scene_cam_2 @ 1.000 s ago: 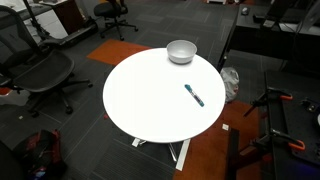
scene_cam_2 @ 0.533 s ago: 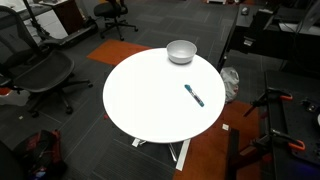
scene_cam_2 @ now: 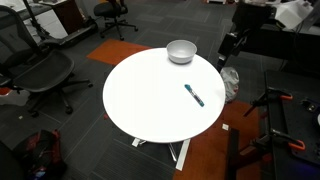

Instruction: Put the pen in the bowl

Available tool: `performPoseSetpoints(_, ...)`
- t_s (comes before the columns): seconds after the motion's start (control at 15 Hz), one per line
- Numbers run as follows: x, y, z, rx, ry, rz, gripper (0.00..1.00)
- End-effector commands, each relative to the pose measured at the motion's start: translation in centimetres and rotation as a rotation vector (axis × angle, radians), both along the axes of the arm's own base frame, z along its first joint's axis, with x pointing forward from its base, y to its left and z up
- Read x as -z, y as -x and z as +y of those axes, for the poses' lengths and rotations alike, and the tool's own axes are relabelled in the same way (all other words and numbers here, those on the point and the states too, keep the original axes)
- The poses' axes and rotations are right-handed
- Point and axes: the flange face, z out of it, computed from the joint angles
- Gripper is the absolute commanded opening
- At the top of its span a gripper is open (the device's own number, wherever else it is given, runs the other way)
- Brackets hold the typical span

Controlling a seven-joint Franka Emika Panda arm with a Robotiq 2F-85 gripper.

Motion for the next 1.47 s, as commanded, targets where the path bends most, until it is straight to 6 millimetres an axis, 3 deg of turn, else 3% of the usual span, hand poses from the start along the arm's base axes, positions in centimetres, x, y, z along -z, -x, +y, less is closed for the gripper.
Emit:
performPoseSetpoints(0.0, 2.2, -2.9, -0.2, 0.088, 0.001, 0.011, 1.00)
performPoseSetpoints(0.6, 7.7, -7.4, 0.1, 0.218, 0.031, 0.104, 1.00)
performPoseSetpoints(1.4, 14.1, -9.5, 0.6, 0.242, 0.055, 0.119, 1.00)
